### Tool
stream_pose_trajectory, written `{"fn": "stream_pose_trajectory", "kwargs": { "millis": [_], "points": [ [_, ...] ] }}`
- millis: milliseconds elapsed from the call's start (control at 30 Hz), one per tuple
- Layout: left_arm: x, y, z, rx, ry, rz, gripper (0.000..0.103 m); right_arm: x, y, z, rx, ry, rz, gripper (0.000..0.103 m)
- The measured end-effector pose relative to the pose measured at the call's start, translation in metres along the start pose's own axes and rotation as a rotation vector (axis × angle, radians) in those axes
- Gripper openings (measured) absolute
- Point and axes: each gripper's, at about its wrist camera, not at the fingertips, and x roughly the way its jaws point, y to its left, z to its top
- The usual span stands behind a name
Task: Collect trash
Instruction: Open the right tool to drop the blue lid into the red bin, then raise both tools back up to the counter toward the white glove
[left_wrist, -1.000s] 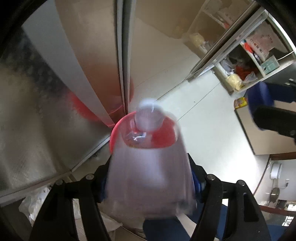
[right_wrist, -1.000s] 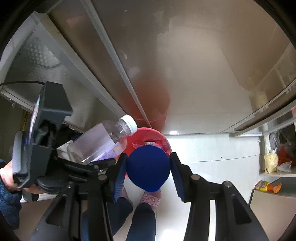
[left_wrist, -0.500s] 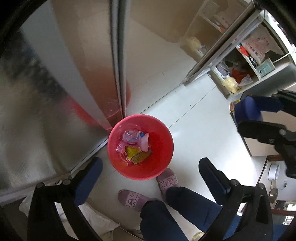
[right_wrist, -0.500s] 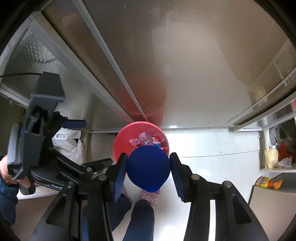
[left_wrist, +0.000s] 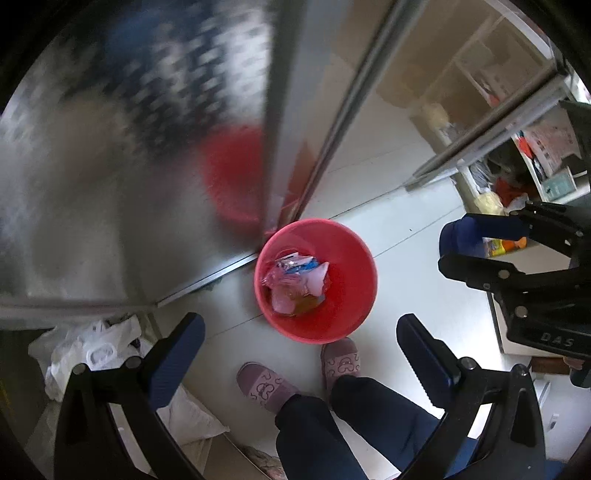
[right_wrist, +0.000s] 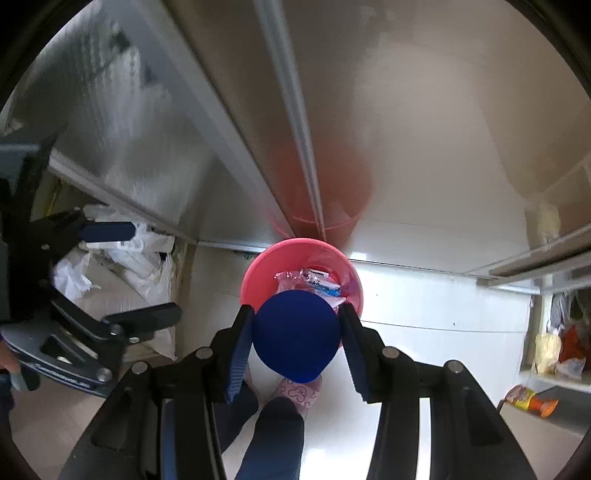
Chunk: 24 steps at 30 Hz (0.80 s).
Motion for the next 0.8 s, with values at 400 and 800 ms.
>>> {"fn": "stream_pose_trajectory", "kwargs": {
  "millis": [400,800],
  "points": [
    [-0.043,0.01,-0.016,-0.063,-0.041,0.049,0.103,-0.011,0.011,0.0,-0.066,0.024,-0.012,0.082],
    [-0.197,-0.008,-0.006,-0.139,-0.156,0.08,0.103,-0.162,0.032,0.011,-0.108,-0.09,-0.001,0.102]
  ]
}}
